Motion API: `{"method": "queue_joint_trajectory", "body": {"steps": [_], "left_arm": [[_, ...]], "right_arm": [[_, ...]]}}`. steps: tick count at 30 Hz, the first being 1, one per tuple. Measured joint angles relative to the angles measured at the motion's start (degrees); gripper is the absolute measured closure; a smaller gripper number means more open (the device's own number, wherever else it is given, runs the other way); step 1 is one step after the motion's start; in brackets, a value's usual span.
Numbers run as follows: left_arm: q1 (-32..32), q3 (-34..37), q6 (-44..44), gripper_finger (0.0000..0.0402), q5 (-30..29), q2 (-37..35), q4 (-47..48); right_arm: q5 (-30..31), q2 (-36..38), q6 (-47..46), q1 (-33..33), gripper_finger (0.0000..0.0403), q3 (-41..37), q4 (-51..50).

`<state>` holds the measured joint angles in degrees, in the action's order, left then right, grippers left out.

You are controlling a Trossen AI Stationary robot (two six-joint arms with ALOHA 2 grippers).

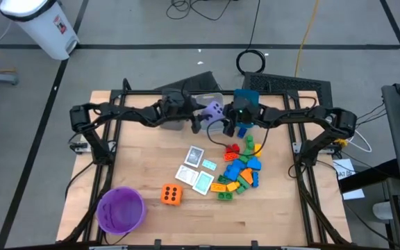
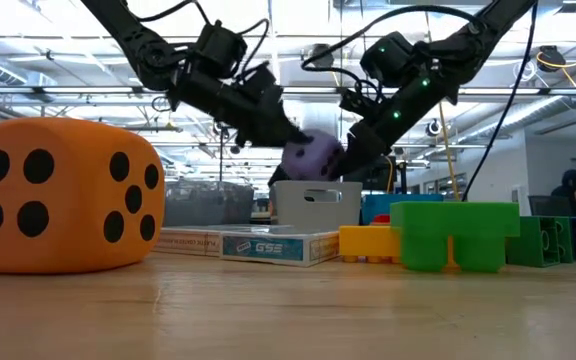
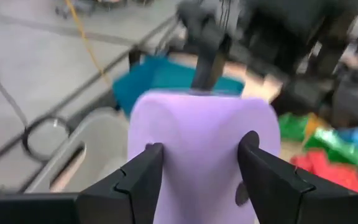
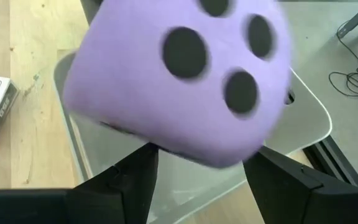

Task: Pick & Place Toys
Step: Put the purple dice into the gray bin

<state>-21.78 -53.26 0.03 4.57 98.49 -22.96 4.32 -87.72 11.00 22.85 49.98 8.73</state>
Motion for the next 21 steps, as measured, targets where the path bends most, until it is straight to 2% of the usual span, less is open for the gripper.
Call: {"method": "queue_joint_trajectory", "body": {"steps": [7, 21], "left_arm": [[-0.1, 0.1, -0.2, 0.0188, -2.6, 0.2, 6.5], [0.0, 0.0, 1.2, 0.0188, -2.0, 0.0, 7.4]], "right_arm": [[0.0, 0.2, 0.0, 0.0, 0.0179, -0.5, 1.3], [-0.3, 0.1, -0.8, -0.1, 0.0179, -0.6, -0.6]]}}
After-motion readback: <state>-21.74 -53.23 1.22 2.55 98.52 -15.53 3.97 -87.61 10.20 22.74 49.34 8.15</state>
